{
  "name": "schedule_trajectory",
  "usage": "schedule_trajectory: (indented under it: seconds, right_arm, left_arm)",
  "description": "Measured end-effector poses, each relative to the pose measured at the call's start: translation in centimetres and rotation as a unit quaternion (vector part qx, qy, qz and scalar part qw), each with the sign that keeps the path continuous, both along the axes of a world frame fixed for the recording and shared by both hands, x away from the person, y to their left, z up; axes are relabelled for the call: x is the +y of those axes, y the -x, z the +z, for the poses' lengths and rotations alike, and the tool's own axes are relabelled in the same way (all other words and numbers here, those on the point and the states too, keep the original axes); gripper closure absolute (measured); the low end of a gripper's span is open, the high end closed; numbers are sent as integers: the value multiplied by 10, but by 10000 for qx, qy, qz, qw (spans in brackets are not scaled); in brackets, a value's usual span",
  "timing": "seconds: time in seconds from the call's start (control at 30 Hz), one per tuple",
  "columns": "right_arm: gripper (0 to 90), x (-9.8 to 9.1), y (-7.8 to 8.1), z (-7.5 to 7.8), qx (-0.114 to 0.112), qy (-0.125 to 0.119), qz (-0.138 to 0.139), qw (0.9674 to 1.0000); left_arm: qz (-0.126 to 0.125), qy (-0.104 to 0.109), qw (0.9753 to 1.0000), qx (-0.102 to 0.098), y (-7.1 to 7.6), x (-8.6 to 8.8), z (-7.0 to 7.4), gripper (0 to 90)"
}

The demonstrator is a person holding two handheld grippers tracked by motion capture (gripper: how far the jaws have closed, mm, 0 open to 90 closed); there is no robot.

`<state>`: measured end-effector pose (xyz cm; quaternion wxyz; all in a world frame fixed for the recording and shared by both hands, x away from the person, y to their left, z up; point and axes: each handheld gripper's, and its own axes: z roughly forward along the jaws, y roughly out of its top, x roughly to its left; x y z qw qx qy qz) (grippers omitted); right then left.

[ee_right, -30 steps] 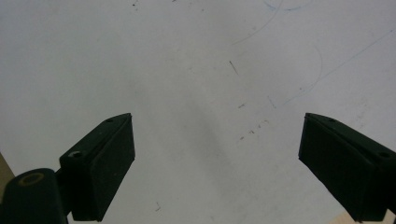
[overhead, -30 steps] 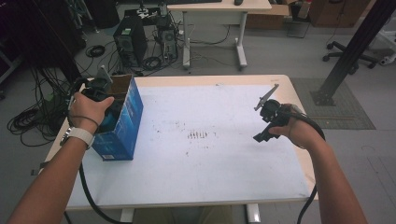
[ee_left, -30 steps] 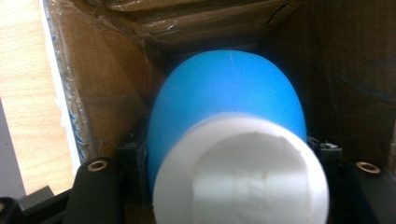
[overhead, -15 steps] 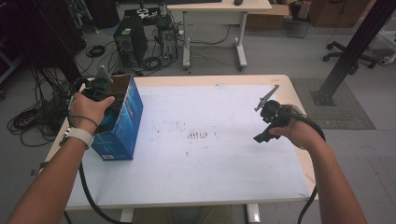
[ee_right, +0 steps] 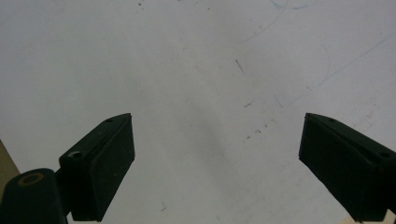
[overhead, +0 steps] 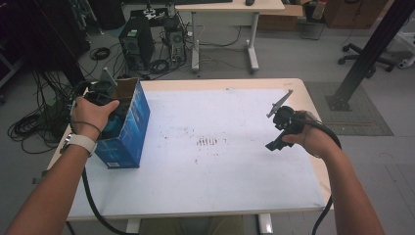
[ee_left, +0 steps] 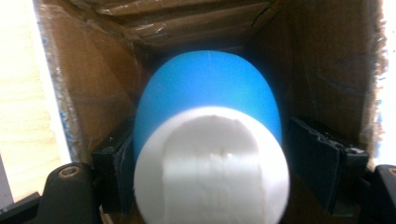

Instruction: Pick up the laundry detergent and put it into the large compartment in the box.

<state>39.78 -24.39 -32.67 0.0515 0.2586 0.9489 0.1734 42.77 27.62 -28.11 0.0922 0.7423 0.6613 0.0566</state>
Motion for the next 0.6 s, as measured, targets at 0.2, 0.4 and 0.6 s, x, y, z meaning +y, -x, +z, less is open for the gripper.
schedule_trajectory:
  seconds: [0.2,0.4,0.6]
  right_arm:
    - [104,2,1,2,-17,-22,23,10000]
    - [104,2,2,1,-5,-36,42,10000]
    - [104,2,3,0,3,-26,33,10000]
  left_arm:
    - [24,57,10000,30,1,1,3,231]
    - [19,95,9999,66,2,0,6,229]
    - [56,152,9998,73,3,2,11,226]
